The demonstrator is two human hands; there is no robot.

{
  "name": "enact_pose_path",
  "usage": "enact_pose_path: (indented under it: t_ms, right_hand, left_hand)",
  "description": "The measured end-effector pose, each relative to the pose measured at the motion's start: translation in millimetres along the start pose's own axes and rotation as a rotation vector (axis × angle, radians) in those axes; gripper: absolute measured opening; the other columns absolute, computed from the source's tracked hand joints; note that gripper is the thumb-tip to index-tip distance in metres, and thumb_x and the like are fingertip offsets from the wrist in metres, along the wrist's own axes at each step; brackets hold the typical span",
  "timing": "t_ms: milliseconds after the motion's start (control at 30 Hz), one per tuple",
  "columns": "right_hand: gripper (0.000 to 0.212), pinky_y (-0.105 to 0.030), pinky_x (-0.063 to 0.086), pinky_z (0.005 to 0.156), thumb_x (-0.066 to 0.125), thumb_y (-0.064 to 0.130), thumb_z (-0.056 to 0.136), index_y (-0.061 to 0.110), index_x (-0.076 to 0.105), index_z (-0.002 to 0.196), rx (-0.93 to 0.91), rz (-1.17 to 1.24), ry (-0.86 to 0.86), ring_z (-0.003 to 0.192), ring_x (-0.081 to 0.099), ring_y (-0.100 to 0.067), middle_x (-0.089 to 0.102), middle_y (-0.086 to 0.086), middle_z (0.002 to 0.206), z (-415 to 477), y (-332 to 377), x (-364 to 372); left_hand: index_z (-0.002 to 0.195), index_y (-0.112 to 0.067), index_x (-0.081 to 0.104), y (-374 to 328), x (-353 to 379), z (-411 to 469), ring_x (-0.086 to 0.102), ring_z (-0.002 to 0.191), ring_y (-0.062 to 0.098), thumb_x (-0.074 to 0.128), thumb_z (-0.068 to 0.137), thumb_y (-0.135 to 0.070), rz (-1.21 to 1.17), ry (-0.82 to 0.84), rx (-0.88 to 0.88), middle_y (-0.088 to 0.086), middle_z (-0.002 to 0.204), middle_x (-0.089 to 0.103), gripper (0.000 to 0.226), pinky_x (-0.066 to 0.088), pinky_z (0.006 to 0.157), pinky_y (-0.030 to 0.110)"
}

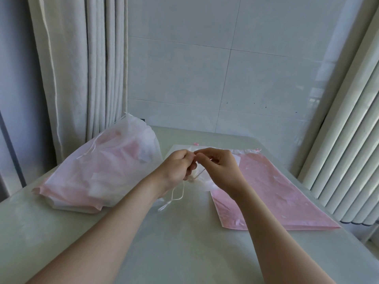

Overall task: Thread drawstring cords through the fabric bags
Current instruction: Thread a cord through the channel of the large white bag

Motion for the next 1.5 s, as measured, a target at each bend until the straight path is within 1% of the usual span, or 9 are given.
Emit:
enact_pose_path:
  t_ms: [67,200,433,633,900,1100,1233,1333,1500]
  right_hand:
    - [0.017,-0.044,0.051,0.072,0.069,0.021,0.095,0.028,0.083,0.090,-0.036,0.064,0.001,0.077,0.065,-0.033,0.079,0.010,0.084,-1.8,4.5,-1.0]
    - [0.016,-0.033,0.035,0.060,0.073,0.015,0.093,0.025,0.084,0.085,-0.074,0.056,-0.014,0.062,0.043,-0.021,0.077,0.008,0.073,-1.1,5.0,-4.7]
    - [0.014,-0.013,0.038,0.057,0.068,0.015,0.093,0.015,0.074,0.080,-0.080,-0.142,-0.018,0.057,0.053,-0.001,0.064,0.020,0.062,0.3,5.2,-2.1]
    - [0.016,-0.015,0.035,0.052,0.051,0.015,0.096,0.009,0.060,0.085,0.023,-0.169,-0.048,0.055,0.042,-0.004,0.050,0.011,0.065,1.6,-2.8,-1.5]
    - [0.010,-0.017,0.033,0.052,0.052,0.012,0.094,0.007,0.052,0.084,-0.047,-0.286,-0.094,0.062,0.047,-0.009,0.063,0.003,0.072,-0.3,-1.9,-1.6]
    - [0.013,-0.037,0.033,0.054,0.051,0.022,0.094,0.013,0.047,0.085,-0.106,-0.457,0.003,0.060,0.046,-0.023,0.055,-0.003,0.061,-2.0,-0.3,4.0]
    - [0.004,-0.029,0.032,0.052,0.057,0.015,0.090,0.017,0.060,0.092,0.024,-0.256,0.030,0.043,0.038,-0.010,0.047,0.009,0.042,-1.0,-6.7,0.2]
    - [0.022,-0.029,0.038,0.057,0.057,0.003,0.089,0.016,0.065,0.104,0.158,0.068,0.055,0.054,0.046,-0.017,0.057,0.004,0.055,-1.4,-8.6,-4.1]
    - [0.020,-0.030,0.039,0.053,0.063,0.004,0.094,0.011,0.065,0.112,0.232,0.411,-0.055,0.053,0.044,-0.019,0.058,-0.006,0.063,-1.0,-10.8,-14.9]
  left_hand:
    - [0.099,-0.008,0.057,1.1,1.3,0.8,0.040,0.056,0.009,0.034,0.115,-0.022,0.023,0.019,0.007,-0.001,0.079,0.055,0.032,0.035,0.058,0.026]
    - [0.096,-0.008,0.057,1.1,2.3,0.7,0.041,0.058,0.011,0.035,0.114,-0.020,0.057,0.017,0.007,0.001,0.080,0.057,0.031,0.036,0.060,0.027]
    - [0.098,-0.009,0.052,2.2,0.0,0.9,0.040,0.061,0.016,0.039,0.113,-0.025,0.060,0.026,0.017,0.006,0.082,0.054,0.025,0.039,0.062,0.029]
    - [0.102,-0.004,0.056,2.8,-3.7,1.1,0.053,0.059,0.017,0.053,0.110,-0.027,0.096,0.024,0.065,0.002,0.077,0.066,0.025,0.045,0.061,0.025]
    - [0.101,-0.001,0.075,-0.4,-3.4,-4.1,0.066,0.065,0.019,0.062,0.106,-0.016,0.060,0.098,0.078,0.010,0.078,0.071,0.021,0.054,0.064,0.024]
    - [0.096,-0.002,0.073,2.4,-5.5,-4.0,0.067,0.065,0.019,0.059,0.107,-0.020,0.134,0.059,0.049,0.008,0.078,0.071,0.025,0.055,0.064,0.025]
    - [0.092,-0.007,0.074,3.6,-9.0,-2.0,0.064,0.061,0.015,0.058,0.105,-0.020,0.232,-0.008,0.067,0.005,0.074,0.070,0.025,0.055,0.063,0.027]
    - [0.090,-0.011,0.076,7.1,-7.3,-2.6,0.061,0.060,0.015,0.061,0.104,-0.022,0.294,0.045,0.056,0.000,0.070,0.068,0.023,0.055,0.068,0.029]
    - [0.083,-0.021,0.074,4.7,4.1,-4.8,0.059,0.060,0.010,0.069,0.099,-0.037,0.435,0.157,0.066,-0.005,0.076,0.073,0.023,0.054,0.070,0.030]
Point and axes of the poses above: each hand's wrist, its own z-axis towards the middle knuckle, its own x-axis out of the palm, y = z × x, the point moved 7 cm from there along z, towards the middle knuckle
